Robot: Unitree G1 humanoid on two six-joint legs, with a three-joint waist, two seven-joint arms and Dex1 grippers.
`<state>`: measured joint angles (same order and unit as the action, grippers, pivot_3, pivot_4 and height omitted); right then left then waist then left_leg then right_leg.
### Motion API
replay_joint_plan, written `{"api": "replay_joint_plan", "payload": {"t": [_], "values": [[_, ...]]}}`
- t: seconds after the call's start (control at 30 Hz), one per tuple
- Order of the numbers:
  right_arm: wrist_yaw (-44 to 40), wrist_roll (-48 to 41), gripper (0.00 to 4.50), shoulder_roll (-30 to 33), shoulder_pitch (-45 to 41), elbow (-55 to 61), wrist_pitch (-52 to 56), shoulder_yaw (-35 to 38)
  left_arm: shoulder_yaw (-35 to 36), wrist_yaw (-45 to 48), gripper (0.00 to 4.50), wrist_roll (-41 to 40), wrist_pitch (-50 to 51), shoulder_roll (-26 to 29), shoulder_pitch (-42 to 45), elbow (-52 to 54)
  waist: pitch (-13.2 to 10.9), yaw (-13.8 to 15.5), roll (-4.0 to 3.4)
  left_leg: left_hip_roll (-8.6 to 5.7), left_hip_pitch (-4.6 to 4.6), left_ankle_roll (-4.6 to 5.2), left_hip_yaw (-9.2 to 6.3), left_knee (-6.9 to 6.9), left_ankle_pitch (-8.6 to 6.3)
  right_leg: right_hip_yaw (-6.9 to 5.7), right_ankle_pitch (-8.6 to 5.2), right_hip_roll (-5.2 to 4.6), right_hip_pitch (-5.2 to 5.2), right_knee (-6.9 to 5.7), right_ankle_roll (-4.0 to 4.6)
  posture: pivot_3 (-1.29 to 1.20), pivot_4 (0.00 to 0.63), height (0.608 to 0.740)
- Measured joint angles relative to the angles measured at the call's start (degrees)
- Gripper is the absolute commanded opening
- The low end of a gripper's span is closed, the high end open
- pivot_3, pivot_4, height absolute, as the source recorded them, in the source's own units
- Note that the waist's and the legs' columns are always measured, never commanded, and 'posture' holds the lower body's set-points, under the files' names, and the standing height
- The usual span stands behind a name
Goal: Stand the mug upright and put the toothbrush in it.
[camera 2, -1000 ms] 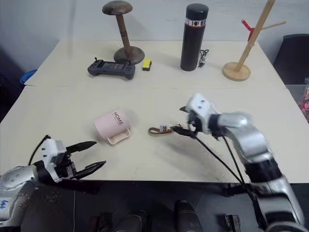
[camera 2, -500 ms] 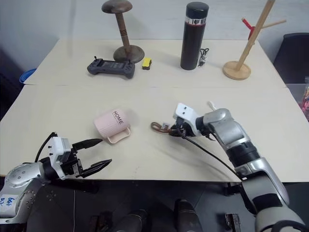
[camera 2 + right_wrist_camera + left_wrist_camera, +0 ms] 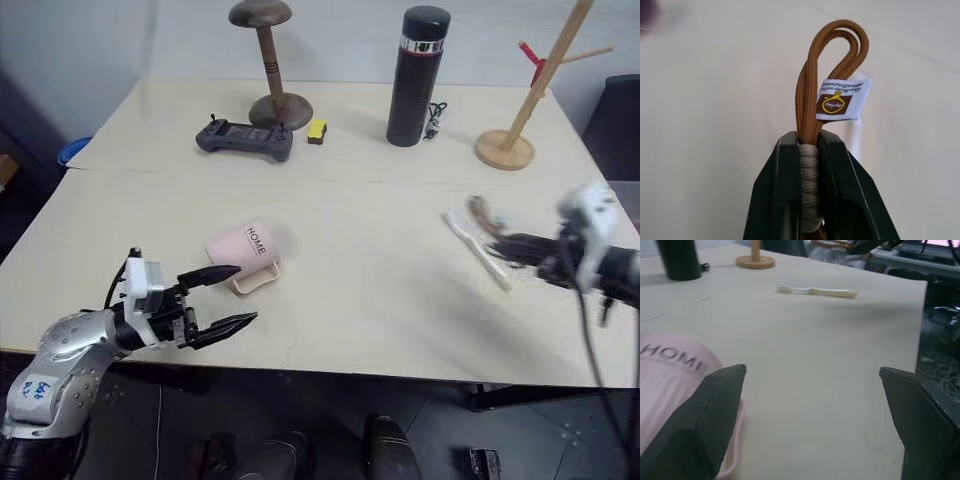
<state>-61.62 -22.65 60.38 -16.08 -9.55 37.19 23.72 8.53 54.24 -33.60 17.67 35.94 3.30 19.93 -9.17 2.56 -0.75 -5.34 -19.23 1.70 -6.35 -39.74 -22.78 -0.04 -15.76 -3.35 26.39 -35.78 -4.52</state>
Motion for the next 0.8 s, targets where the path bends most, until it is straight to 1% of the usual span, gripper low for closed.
{"api": "replay_joint_plan", "payload": {"t": [0.1, 0.2, 0.27, 0.33, 0.37, 0.5, 0.6, 0.63, 0.7, 0.8], "values": [[3.69, 4.76, 0.15, 0.91, -0.56, -13.4, -7.79, 0.1, -1.85, 0.83, 4.5, 0.08, 0.34, -0.19, 0.45, -0.18, 0.0, -0.93, -0.01, 0.06, 0.1, 0.0, 0.24, 0.05, 0.0, 0.21, 0.0, 0.08, 0.09, -0.12, 0.0, 0.0, 0.15, 0.74], [7.39, 9.15, 0.15, -0.18, -2.21, -23.92, -17.9, -1.71, -3.12, 1.45, 4.5, 0.95, -0.6, -0.36, 0.73, -1.08, 0.0, -1.95, -0.02, 0.17, 0.17, -0.04, 0.45, 0.14, 0.01, 0.38, 0.0, 0.21, 0.2, -0.17, 0.0, 0.0, 0.15, 0.74], [7.72, 10.32, 0.9, -0.9, -3.3, -28.27, -22.62, -3.2, -3.08, 1.63, 4.5, 1.74, -1.56, -0.33, 1.07, -2.37, 0.02, -2.49, -0.09, 0.19, 0.17, -0.04, 0.47, 0.14, 0.01, 0.4, 0.0, 0.22, 0.21, -0.18, 0.0, 0.0, 0.15, 0.74], [7.14, 10.42, 1.44, -1.16, -3.51, -30.19, -24.69, -3.42, -2.93, 1.67, 4.5, 2.42, -1.98, -0.03, 1.04, -3.05, 0.02, -2.57, -0.12, 0.19, 0.15, -0.04, 0.47, 0.14, 0.01, 0.39, 0.0, 0.22, 0.22, -0.17, 0.0, 0.0, 0.15, 0.74], [6.9, 10.25, 1.84, -1.21, -3.59, -30.84, -25.79, -3.29, -2.73, 1.63, 4.5, 2.66, -2.21, 0.19, 0.96, -3.18, 0.02, -2.54, -0.12, 0.19, 0.14, -0.04, 0.46, 0.14, 0.01, 0.39, 0.0, 0.22, 0.22, -0.16, 0.0, 0.0, 0.15, 0.74], [4.65, 8.47, 3.25, -1.2, -1.22, -29.23, -30.41, -0.95, 1.34, 0.18, 4.5, 2.77, -2.42, 1.35, -1.45, -3.47, 0.02, -2.44, -0.12, 0.2, 0.13, -0.04, 0.43, 0.14, 0.01, 0.38, 0.0, 0.22, 0.22, -0.14, 0.0, 0.0, 0.15, 0.74], [0.52, 5.28, 4.33, -1.64, 3.57, -24.45, -35.41, 2.21, 7.67, -0.75, 4.5, 2.91, -3.03, 2.9, -7.98, -3.88, 0.01, -2.35, -0.14, 0.19, 0.13, -0.04, 0.43, 0.21, 0.01, 0.41, 0.0, 0.22, 0.23, -0.09, -0.01, 0.0, 0.15, 0.74], [-1.22, 3.19, 4.48, -2.84, 4.49, -22.15, -37.34, 4.12, 9.77, -0.99, 4.5, 3.39, -3.84, 3.11, -9.95, -4.49, 0.01, -2.42, -0.13, 0.21, 0.14, -0.04, 0.43, 0.21, 0.0, 0.41, 0.0, 0.24, 0.21, -0.07, -0.01, 0.0, 0.15, 0.74], [-4.08, -0.96, 4.48, -5.28, 6.59, -15.84, -39.16, 6.2, 13.38, -1.76, 4.5, 5.42, -6.61, 3.21, -12.8, -6.47, 0.0, -2.44, -0.12, 0.24, 0.19, -0.05, 0.43, 0.21, -0.01, 0.41, 0.0, 0.26, 0.16, -0.07, -0.01, 0.0, 0.15, 0.74], [-4.07, -4.94, 4.48, -10.42, 12.49, -3.33, -37.63, 6.2, 17.59, -4.4, 4.5, 9.52, -11.54, 3.75, -13.85, -11.93, 0.01, -1.91, -0.1, 0.26, 0.2, -0.07, 0.39, 0.22, -0.02, 0.4, 0.0, 0.28, 0.15, -0.08, -0.01, 0.0, 0.15, 0.74]]}}
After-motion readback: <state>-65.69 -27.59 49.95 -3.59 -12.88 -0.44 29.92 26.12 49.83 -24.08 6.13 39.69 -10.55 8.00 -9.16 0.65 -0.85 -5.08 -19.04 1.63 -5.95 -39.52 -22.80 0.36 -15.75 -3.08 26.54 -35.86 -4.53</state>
